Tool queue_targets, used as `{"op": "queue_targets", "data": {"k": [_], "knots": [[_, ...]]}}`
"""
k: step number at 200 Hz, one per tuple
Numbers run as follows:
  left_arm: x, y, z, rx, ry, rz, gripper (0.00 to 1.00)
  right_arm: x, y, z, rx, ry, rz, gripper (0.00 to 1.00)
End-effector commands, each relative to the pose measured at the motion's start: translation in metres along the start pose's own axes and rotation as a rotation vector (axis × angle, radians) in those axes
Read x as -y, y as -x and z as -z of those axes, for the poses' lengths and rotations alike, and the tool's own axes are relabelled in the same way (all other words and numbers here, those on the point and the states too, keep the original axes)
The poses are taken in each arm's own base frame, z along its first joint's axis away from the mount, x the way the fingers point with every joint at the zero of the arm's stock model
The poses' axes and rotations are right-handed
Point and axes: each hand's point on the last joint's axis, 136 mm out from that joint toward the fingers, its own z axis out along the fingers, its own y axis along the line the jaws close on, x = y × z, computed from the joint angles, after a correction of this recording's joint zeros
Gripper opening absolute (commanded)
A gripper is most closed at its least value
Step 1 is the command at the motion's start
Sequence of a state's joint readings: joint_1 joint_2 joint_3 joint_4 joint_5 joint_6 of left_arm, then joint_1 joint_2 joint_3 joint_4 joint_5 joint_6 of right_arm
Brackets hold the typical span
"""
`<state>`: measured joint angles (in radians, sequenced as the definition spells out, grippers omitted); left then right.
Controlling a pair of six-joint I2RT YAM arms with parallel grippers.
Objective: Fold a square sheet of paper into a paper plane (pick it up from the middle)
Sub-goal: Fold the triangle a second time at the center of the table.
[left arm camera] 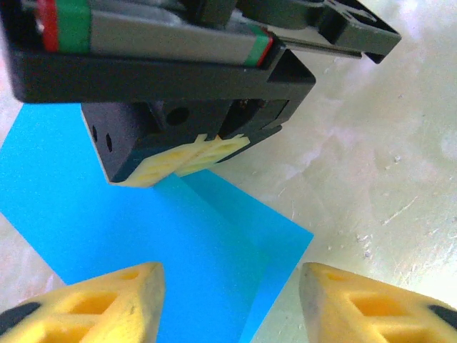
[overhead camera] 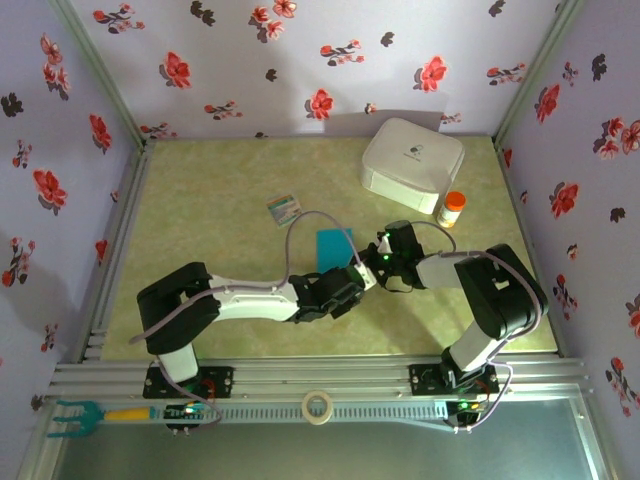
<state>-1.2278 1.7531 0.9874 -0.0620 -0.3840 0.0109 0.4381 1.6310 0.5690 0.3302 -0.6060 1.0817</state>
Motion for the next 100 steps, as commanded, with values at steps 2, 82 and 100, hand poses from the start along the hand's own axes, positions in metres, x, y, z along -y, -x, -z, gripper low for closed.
{"op": "queue_targets", "data": {"k": [2,82,100], "knots": [[-0.0025,0.0094,0.0023,0.001,0.021,-0.023,0.44,-0.0060,0.0043,0.0010,0.007,0.001,0.012,0.09],[-0.0026,0.0063,0.0055,-0.009,0.015,-0.010,0.10,-0.0083,0.0043,0.0047,0.016,0.004,0.015,0.12],[-0.0035,0.0090,0.0071,0.000,0.012,0.010,0.05,-0.0087,0.0038,0.0057,0.016,0.004,0.015,0.13]]}}
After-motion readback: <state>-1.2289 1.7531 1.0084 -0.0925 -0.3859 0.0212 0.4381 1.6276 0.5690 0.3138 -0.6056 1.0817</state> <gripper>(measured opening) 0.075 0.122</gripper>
